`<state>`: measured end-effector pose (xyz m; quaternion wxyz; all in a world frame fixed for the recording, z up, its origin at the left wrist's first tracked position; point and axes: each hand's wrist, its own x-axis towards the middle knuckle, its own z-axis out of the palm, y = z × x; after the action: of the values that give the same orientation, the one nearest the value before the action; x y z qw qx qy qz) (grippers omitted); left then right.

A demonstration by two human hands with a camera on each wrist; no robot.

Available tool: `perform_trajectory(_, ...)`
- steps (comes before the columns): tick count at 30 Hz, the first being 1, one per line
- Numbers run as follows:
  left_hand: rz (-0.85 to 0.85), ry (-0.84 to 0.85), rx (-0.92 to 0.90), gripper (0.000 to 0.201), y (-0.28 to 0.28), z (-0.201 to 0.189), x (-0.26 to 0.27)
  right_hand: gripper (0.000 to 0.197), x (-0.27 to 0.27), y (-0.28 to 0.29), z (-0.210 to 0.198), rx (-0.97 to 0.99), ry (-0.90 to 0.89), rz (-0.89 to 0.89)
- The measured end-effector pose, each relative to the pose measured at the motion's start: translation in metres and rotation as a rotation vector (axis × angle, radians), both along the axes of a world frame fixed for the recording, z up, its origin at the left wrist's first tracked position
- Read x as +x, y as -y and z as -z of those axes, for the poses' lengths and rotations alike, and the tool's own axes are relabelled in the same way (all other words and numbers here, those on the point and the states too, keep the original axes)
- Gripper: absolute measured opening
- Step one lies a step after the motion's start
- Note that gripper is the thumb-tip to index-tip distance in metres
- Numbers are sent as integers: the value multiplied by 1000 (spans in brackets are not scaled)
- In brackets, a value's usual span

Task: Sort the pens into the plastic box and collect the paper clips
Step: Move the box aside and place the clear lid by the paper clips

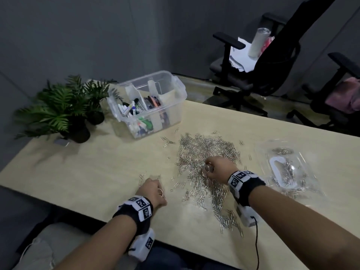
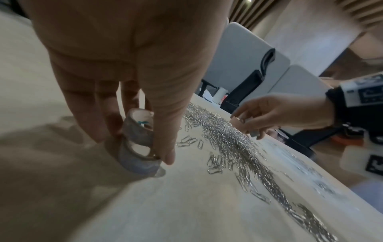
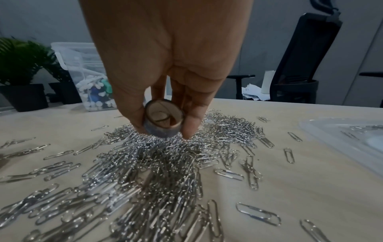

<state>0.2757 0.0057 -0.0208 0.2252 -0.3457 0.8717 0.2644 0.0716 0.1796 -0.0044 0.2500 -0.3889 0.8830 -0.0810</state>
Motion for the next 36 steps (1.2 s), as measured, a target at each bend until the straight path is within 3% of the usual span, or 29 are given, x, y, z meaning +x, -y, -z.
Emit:
perform_trajectory(8, 118, -59, -11, 15, 20, -21, -26, 36, -6, 6, -20, -55, -4, 85)
perform_trajectory(14, 247, -256, 125, 25, 67, -86, -86, 35, -31, 39, -64, -131, -104, 128)
perform_trajectory(18, 277, -420, 91, 38, 104, -135, -126, 34, -54, 79, -95, -213, -185, 117)
perform_trajectory(24, 156, -613, -2, 38, 163, -172, -171, 35, -87, 151, -122, -400, -222, 154)
perform_trajectory(28, 111, -662, -31, 35, 196, -172, -196, 29, -105, 196, -122, -490, -239, 201)
perform_trajectory(36, -83, -780, 68, 38, 234, -160, -213, 31, -128, 263, -107, -472, -187, 197)
